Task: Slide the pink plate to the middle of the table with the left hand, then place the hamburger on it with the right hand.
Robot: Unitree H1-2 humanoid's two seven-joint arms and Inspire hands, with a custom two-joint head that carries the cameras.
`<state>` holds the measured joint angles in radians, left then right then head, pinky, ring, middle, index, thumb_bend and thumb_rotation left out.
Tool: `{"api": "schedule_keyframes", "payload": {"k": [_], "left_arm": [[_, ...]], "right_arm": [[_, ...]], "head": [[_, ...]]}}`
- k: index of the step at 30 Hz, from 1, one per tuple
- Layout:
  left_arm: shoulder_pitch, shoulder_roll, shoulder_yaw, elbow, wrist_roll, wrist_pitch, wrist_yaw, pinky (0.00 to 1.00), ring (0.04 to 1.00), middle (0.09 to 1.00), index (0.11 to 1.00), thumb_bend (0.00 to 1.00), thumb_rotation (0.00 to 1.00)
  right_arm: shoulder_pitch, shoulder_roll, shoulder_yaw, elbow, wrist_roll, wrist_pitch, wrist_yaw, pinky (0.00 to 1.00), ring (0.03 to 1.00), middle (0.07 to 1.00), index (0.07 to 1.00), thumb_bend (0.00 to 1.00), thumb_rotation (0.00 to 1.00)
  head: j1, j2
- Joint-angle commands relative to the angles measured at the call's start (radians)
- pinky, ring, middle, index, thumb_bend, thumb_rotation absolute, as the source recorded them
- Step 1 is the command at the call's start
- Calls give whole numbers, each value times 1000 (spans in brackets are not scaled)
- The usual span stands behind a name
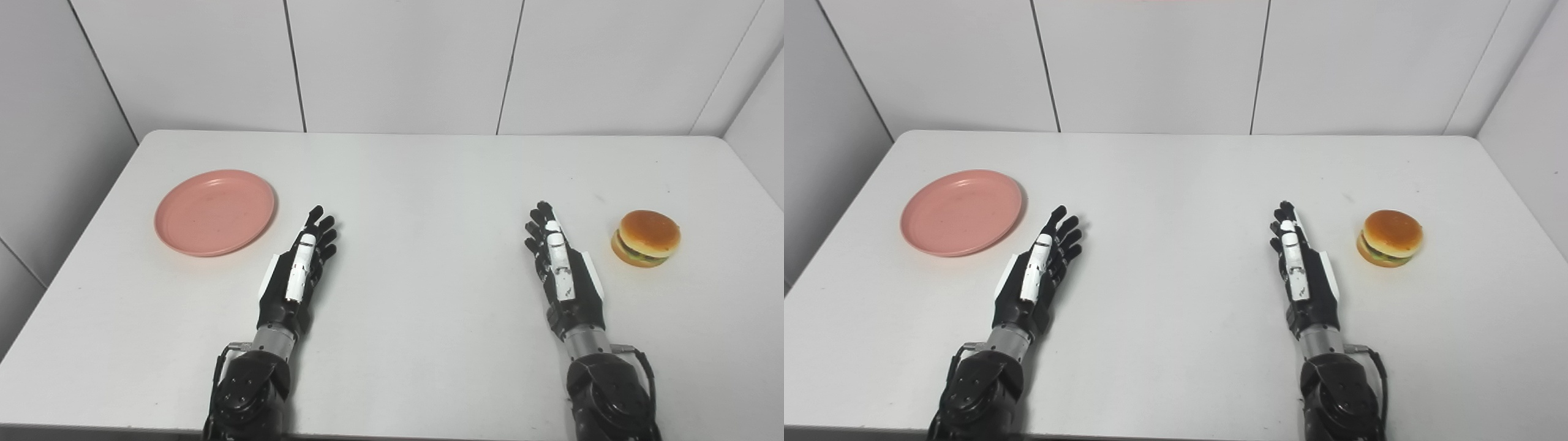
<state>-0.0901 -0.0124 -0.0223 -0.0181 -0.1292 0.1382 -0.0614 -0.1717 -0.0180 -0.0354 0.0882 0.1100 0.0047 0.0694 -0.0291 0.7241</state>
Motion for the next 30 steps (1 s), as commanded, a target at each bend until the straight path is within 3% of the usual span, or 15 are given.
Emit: {"api": "schedule_keyframes", "payload": {"k": [1, 30], "left_arm": [[-22, 5, 2, -6, -3, 7, -8, 965, 956, 957, 953, 363, 1000], [-21, -2, 3, -11, 1, 1, -3, 956, 950, 951, 947, 361, 1000]], "right_arm": [[-6, 0, 1, 7, 1, -34, 4, 970, 966, 966, 968, 269, 1000], [-7, -2, 1, 4, 5, -34, 7, 968, 966, 963, 968, 264, 1000]], "head": [[1, 2], [5, 7]]}}
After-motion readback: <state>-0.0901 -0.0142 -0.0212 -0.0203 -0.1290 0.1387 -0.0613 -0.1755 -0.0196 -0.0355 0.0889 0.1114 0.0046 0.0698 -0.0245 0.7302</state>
